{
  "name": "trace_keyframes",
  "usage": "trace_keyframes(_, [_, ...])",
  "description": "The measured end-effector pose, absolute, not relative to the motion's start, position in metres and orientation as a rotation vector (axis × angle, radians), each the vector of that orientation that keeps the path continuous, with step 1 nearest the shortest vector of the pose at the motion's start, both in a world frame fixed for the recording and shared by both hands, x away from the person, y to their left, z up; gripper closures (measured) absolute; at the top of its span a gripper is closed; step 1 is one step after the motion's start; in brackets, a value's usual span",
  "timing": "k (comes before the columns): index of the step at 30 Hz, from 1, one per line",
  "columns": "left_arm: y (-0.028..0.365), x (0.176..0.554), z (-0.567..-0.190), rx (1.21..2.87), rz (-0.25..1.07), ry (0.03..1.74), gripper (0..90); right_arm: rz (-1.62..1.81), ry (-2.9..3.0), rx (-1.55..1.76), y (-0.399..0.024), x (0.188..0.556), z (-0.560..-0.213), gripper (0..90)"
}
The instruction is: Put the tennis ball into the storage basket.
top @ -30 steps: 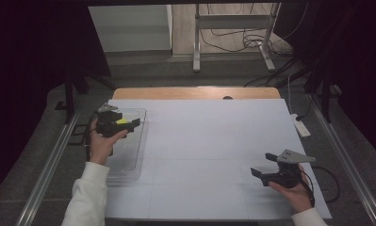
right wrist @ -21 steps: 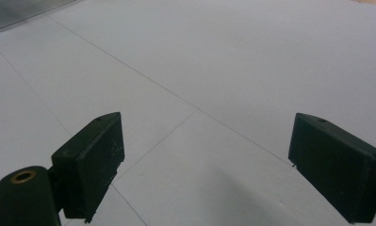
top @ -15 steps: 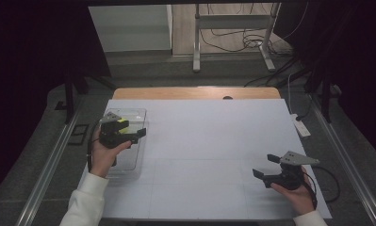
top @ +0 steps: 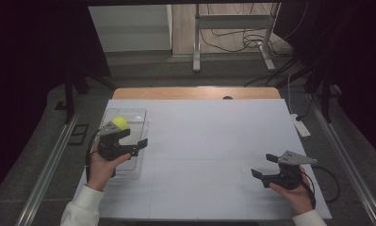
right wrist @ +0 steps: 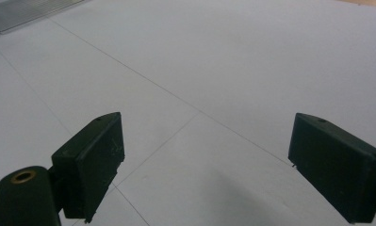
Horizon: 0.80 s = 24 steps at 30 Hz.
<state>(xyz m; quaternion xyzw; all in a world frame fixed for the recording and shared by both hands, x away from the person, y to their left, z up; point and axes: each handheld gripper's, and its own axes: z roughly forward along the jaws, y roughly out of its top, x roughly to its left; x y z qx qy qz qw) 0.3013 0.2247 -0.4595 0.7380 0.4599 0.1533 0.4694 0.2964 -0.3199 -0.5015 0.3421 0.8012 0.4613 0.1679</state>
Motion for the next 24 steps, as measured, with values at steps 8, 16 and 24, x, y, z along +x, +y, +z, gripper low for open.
trace_keyframes(8, [0.220, 0.291, -0.473, 1.853, 0.363, 1.115, 12.4, 1.303, 2.283, 0.972, -0.319, 0.297, -0.502, 11.3])
trace_keyframes(16, [0.222, 0.280, -0.481, 1.855, 0.358, 1.118, 12.8, 1.303, 2.283, 0.970, -0.318, 0.297, -0.502, 11.3])
trace_keyframes(24, [0.220, 0.266, -0.490, 1.886, 0.357, 1.099, 12.5, 1.303, 2.282, 0.978, -0.318, 0.297, -0.502, 11.3])
